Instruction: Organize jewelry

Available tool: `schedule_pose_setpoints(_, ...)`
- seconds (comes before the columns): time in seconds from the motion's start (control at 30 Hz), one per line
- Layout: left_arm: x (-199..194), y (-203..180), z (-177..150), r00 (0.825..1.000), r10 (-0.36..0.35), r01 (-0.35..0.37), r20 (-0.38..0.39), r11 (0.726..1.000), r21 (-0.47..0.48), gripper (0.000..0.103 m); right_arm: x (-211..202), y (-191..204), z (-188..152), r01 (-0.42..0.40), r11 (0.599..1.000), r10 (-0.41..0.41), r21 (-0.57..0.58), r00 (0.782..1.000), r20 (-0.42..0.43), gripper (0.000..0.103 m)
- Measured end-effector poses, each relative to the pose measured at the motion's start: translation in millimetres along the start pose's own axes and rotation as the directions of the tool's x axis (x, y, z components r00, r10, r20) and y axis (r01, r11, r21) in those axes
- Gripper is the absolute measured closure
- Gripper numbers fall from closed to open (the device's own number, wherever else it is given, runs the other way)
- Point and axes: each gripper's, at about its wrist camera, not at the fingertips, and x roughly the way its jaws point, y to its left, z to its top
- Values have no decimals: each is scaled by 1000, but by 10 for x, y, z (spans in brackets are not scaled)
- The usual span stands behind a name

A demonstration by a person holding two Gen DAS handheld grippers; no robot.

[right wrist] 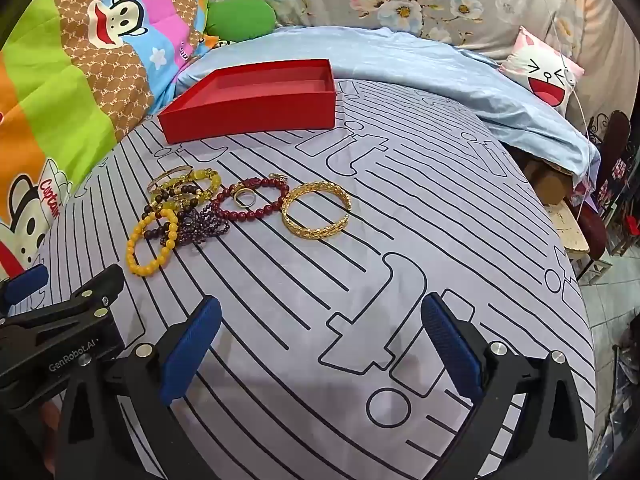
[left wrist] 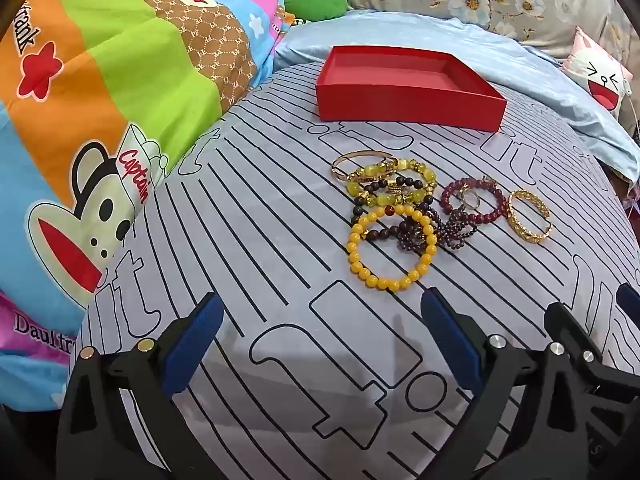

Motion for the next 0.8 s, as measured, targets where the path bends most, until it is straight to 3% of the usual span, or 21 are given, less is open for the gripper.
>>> schedule_pose_setpoints(0.8,-5,25,-27,1000,-1,1,-1,1000,-3,9,24,8,0,10,1000,-10,4,1000,-2,6)
